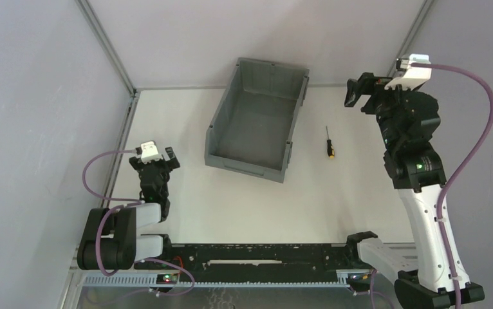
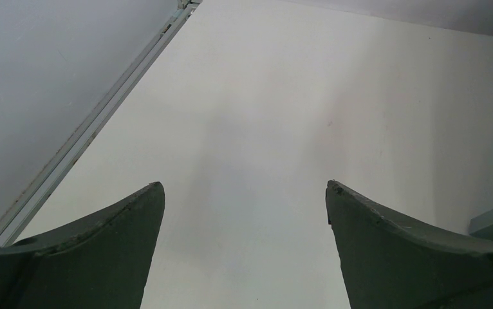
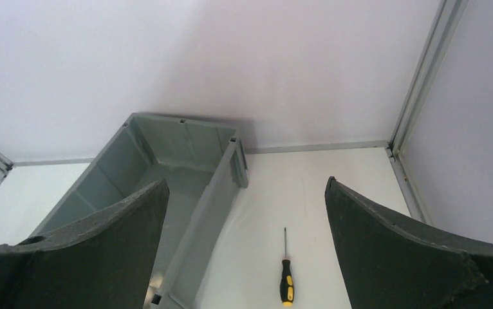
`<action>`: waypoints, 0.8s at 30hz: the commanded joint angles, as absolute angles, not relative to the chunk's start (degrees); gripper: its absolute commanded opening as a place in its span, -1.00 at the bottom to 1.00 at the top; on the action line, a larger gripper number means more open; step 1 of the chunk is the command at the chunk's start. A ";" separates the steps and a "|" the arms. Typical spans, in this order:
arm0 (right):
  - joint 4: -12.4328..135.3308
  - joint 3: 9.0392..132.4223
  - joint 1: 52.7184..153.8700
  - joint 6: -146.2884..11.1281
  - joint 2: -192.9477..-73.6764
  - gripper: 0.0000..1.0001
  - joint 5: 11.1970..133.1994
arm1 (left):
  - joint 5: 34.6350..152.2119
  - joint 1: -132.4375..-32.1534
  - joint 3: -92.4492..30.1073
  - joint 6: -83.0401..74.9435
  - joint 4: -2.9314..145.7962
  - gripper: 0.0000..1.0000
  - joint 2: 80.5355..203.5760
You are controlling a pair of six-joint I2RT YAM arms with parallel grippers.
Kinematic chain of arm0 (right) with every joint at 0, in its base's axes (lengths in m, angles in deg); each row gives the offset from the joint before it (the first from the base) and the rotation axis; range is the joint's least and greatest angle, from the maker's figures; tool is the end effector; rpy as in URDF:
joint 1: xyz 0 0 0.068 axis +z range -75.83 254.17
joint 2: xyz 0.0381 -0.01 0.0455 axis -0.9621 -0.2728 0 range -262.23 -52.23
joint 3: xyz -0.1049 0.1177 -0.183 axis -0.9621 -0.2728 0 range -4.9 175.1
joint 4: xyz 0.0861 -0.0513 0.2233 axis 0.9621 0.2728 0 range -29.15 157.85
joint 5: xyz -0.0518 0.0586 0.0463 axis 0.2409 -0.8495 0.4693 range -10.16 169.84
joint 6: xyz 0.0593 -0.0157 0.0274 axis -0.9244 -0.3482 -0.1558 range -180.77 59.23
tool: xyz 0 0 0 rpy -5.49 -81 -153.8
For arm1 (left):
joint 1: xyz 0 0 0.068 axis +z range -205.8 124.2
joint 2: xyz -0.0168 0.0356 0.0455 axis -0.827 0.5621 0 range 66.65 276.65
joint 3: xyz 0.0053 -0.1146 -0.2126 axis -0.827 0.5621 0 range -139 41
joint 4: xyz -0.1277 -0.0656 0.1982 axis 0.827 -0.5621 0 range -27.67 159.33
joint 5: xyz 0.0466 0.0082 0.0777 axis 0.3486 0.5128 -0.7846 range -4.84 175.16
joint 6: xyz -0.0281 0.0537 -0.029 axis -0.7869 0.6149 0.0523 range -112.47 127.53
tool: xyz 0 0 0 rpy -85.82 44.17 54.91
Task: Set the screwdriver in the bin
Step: Pick up the screwdriver from the center of the board.
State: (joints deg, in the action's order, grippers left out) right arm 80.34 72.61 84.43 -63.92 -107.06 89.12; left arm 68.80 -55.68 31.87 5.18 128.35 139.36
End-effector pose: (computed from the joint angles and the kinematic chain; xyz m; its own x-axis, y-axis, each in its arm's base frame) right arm 0.1981 0.0271 0.4529 0.0540 0.0650 -0.9964 -0.0203 0.9977 0.0640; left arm 0.2310 0.0155 0.1480 -0.0678 -0.0396 -0.9969 -0.2858 0.9581 -0.0186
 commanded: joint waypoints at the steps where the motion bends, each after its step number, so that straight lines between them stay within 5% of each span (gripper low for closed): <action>1: 89.01 79.54 84.10 -64.41 -110.01 0.99 86.79 | 68.11 -55.97 30.01 6.56 130.15 1.00 138.89; 13: 98.53 88.69 82.53 -64.66 -122.41 0.99 83.45 | 68.11 -55.97 30.00 6.56 130.10 1.00 138.85; 24: 94.60 84.79 78.48 -66.47 -136.97 0.99 83.73 | 68.11 -55.97 29.97 6.56 130.14 1.00 138.93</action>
